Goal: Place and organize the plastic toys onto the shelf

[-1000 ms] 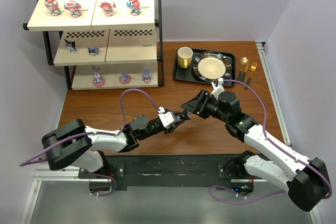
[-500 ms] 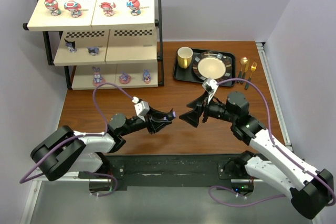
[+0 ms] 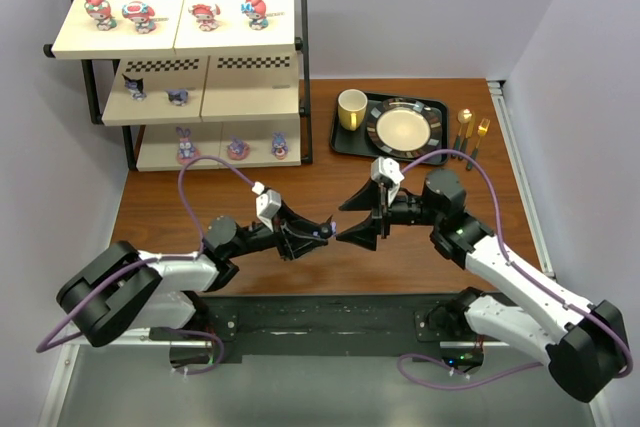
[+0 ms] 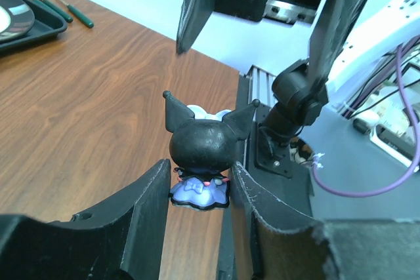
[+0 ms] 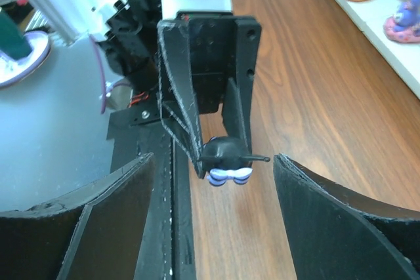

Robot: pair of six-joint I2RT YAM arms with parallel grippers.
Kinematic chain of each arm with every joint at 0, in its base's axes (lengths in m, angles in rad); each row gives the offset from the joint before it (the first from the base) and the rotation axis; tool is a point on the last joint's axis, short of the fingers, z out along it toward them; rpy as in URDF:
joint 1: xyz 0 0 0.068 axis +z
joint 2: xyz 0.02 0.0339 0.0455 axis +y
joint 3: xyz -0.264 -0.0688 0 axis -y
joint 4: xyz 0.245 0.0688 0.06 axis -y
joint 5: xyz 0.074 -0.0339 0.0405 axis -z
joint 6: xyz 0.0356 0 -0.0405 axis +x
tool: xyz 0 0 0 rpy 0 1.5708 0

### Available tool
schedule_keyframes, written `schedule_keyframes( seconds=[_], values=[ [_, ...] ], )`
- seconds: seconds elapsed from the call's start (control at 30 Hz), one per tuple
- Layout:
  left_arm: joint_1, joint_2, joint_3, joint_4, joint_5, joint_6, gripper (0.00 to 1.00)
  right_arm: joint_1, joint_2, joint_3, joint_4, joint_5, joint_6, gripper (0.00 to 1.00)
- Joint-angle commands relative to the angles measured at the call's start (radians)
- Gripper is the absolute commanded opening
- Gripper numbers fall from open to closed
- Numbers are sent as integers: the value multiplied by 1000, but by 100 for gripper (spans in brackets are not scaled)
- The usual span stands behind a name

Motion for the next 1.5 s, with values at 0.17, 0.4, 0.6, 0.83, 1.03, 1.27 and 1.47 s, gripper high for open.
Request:
schedule_keyframes(
  seconds=[0.17, 0.4, 0.6, 0.83, 1.03, 1.27, 1.47],
  values=[
    [6, -64, 36, 259, -8, -13, 5, 0, 42, -13, 9, -60, -54, 76],
    [6, -67, 49, 259, 10, -18, 5, -2, 77, -6, 37, -104, -43, 75],
    [3, -58, 70, 262, 24, -29, 5, 0, 89, -6, 74, -113, -19, 73],
    [-9, -20, 79, 289, 41, -43, 5, 1, 97, 3, 94, -112, -5, 68],
    [-15, -3, 84, 300, 45, -44, 5, 1, 108, 3, 111, -115, 11, 55],
    [-15, -13, 79, 306, 31, -36, 5, 0, 106, -6, 100, -106, 11, 25],
    [-14, -59, 75, 257, 10, 2, 26, 3, 92, -4, 91, -96, 18, 0]
  ],
)
